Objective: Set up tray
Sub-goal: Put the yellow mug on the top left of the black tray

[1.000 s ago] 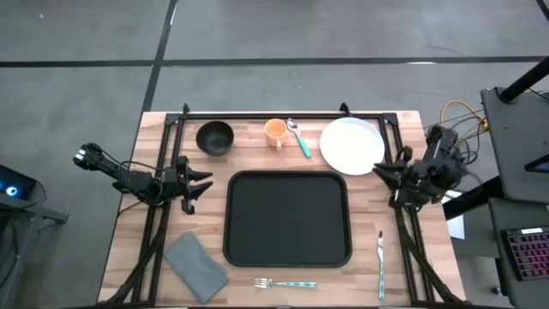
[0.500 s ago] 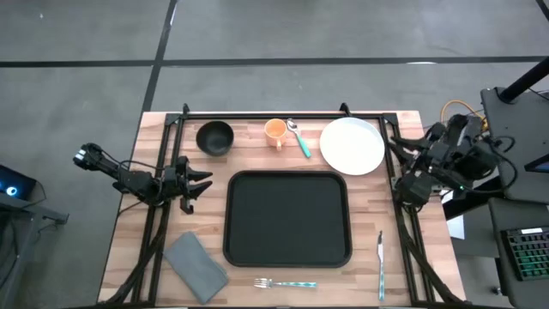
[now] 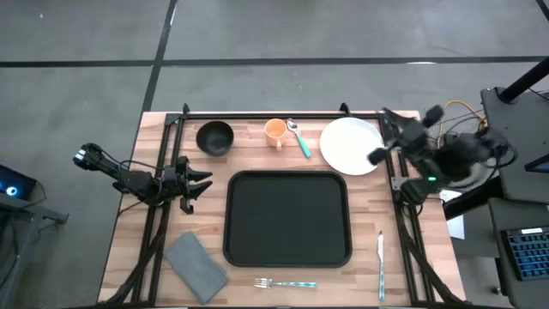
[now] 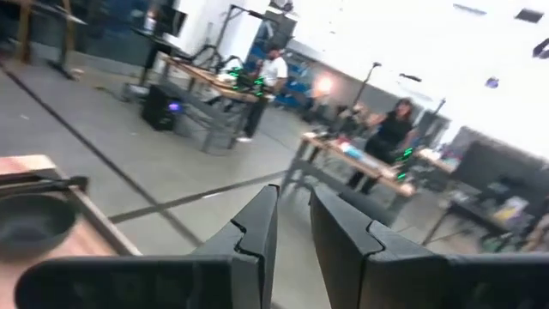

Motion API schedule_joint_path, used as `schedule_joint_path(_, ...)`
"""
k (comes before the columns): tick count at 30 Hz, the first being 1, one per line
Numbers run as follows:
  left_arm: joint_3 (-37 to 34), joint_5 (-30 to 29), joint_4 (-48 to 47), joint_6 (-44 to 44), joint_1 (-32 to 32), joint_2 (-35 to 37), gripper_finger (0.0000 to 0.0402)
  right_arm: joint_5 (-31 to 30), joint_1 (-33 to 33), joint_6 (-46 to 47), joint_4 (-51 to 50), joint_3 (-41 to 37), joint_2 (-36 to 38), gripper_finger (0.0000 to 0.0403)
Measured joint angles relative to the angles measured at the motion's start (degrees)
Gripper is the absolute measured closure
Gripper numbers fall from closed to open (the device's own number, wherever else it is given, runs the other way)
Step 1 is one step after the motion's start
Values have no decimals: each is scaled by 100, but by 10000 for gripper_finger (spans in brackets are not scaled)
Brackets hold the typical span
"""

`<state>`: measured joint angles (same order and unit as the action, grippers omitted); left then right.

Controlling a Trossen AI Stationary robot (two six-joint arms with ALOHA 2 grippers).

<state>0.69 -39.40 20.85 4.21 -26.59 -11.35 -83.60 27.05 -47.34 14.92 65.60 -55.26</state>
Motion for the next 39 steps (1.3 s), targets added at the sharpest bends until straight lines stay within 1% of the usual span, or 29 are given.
schedule_joint_path(3, 0, 0, -1, 34, 0, 0, 284, 340, -591, 365, -104, 106, -546, 339)
schedule_joint_path(5, 0, 0, -3, 94, 0, 2, 284, 426, -842, 680, -465, 188, -945, 339)
schedule_joint_path(7, 0, 0, -3, 105, 0, 0, 284, 598, -974, 1257, -969, 270, -1379, 339)
schedule_joint_path(8, 0, 0, -3, 107, 0, 0, 284, 795, -1005, 1663, -1302, 295, -1577, 339)
schedule_joint_path(9, 0, 0, -3, 107, 0, 0, 284, 1068, -1044, 2125, -1673, 322, -1775, 339)
schedule_joint_path(11, 0, 0, -5, 107, 2, 0, 284, 1846, -1143, 3225, -2182, 364, -2130, 339)
schedule_joint_path(12, 0, 0, -3, 108, 0, 0, 284, 2268, -1193, 3722, -2276, 370, -2290, 339)
schedule_joint_path(14, 0, 0, -5, 109, 1, 1, 284, 3008, -1273, 4404, -2243, 368, -2559, 339)
schedule_joint_path(16, 0, 1, -5, 108, 0, 0, 284, 3471, -1306, 4859, -2076, 329, -2800, 339)
schedule_joint_path(20, 0, 0, -8, 107, 2, 0, 284, 3569, -1342, 5170, -1400, 12, -3318, 339)
schedule_joint_path(24, -2, 1, -8, 104, 1, 2, 284, 3605, -1550, 5323, 43, -557, -3650, 339)
schedule_joint_path(26, -2, 2, -15, 74, 0, -3, 284, 4009, -1744, 5430, 552, -814, -3714, 339)
schedule_joint_path(29, -2, 4, -100, 44, 2, -31, 284, 4792, -2238, 6162, 396, -951, -3730, 339)
schedule_joint_path(31, -2, 2, -123, 44, 0, -57, 284, 4874, -2624, 6494, 78, -944, -3702, 339)
schedule_joint_path(35, -7, 33, -235, 95, 0, -97, 284, 4908, -3316, 6666, -415, -568, -3884, 339)
schedule_joint_path(39, -9, 48, -250, 263, 1, -223, 284, 5312, -3765, 6653, -802, 40, -4297, 339)
